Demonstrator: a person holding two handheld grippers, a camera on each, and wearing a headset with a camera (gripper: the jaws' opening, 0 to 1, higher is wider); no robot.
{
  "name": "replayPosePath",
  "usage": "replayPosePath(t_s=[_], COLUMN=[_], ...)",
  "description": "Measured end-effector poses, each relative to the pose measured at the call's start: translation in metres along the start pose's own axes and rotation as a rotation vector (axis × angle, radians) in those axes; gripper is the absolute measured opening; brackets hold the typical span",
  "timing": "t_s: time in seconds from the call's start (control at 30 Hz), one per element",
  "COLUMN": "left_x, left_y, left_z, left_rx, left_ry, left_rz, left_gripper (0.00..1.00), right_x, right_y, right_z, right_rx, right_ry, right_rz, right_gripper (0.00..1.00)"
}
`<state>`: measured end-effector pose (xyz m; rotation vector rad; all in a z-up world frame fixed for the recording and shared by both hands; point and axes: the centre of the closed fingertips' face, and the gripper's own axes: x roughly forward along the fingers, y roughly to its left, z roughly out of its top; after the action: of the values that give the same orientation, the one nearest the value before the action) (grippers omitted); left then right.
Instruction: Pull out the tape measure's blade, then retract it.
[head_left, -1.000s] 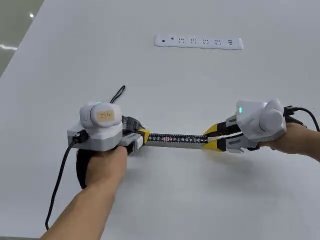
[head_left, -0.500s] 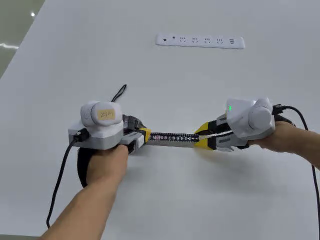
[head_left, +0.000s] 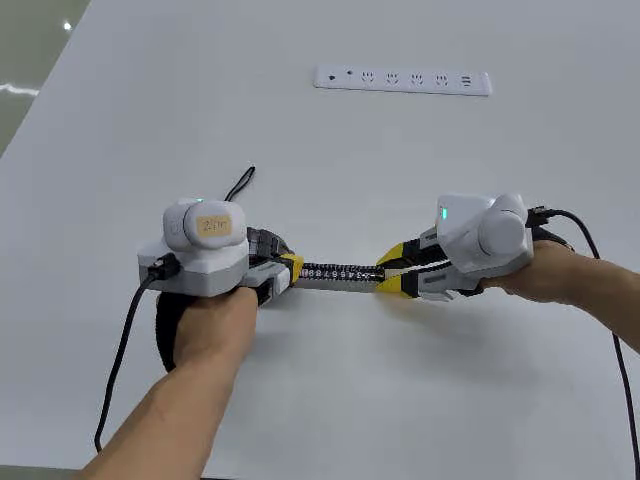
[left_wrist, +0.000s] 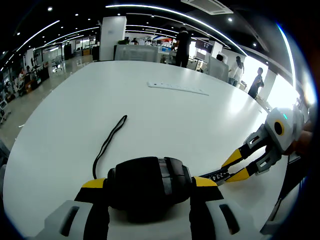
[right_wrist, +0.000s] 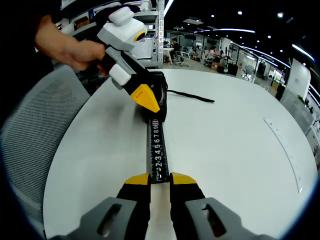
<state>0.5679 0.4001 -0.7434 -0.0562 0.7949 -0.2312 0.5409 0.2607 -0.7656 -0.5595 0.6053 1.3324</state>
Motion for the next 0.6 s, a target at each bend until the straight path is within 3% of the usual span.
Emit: replayPosePath(t_s=[0.6], left_x=[0.001], left_y=[0.001], left_z=[0.000], left_rx=[-0.001], left_ry=[0.004], left_rz=[-0.005], left_gripper=[0.62], right_x=[0.019], right_y=[0.001], right_z=[0.017], right_rx=[0.000], right_ry=[-0.020], right_rz=[0.006], right_gripper=[0.13])
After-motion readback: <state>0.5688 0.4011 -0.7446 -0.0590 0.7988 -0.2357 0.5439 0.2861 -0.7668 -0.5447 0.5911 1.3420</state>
